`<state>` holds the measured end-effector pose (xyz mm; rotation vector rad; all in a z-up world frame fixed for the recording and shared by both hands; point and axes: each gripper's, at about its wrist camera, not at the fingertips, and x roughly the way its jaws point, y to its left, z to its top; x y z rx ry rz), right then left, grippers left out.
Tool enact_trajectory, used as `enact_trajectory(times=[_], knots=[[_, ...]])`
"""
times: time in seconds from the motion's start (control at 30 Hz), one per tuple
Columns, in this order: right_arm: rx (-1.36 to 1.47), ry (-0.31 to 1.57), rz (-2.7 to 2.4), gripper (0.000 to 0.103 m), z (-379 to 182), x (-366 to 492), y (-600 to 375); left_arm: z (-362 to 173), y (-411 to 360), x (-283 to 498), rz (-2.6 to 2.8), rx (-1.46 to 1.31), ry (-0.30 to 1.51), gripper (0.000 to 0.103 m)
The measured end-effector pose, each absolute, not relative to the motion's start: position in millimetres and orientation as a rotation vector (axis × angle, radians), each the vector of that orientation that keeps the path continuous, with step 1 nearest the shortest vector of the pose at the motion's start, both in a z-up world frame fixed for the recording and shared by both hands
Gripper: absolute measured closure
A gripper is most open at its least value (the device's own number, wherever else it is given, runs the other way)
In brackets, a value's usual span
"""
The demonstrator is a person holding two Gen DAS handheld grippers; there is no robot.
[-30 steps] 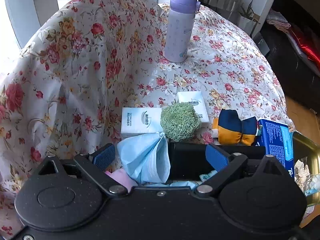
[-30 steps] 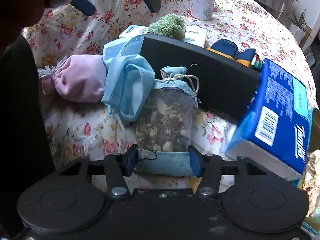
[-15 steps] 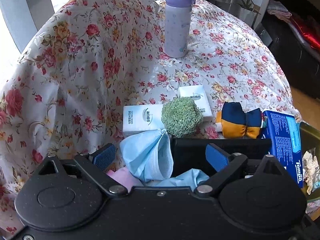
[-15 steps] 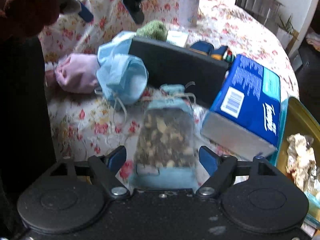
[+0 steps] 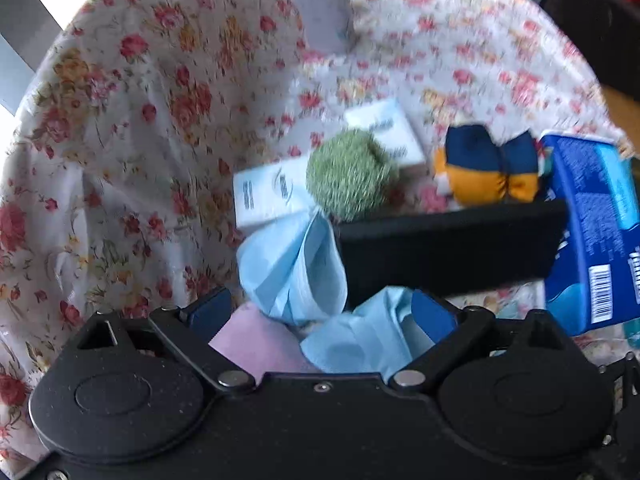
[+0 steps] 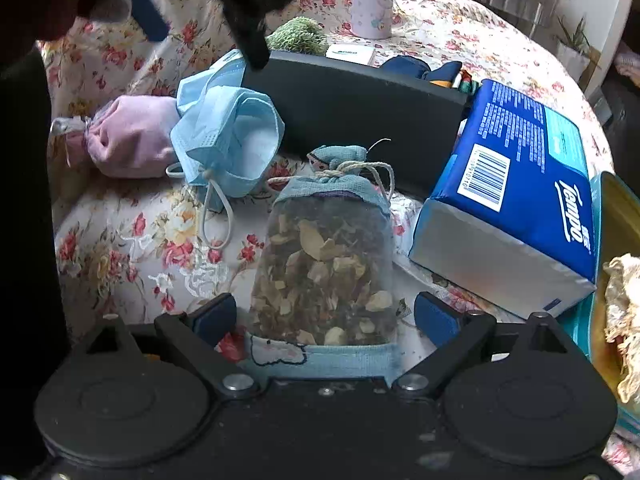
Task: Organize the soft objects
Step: 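Reach the right tool around the mesh sachet of dried flowers, then close the right tool on the sachet while the left tool grasps a blue face mask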
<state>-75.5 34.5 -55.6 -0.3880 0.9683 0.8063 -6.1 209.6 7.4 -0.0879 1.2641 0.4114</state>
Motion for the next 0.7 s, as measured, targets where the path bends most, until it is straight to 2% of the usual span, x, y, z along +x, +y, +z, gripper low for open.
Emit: enact_trajectory(times=[0.2,0.7], knots=[[-0.364,0.988,0.819,0.003,-56.3,-72.9,35.9,-13.0,221.2,-4.5,0.454,-0.237,1.374,0.009],[-0.289,0.974,0.857,0.001,-58.4,-68.1,30.1,-22.1,210.2,-5.5,0.534,-0.309,1.387,0.009]])
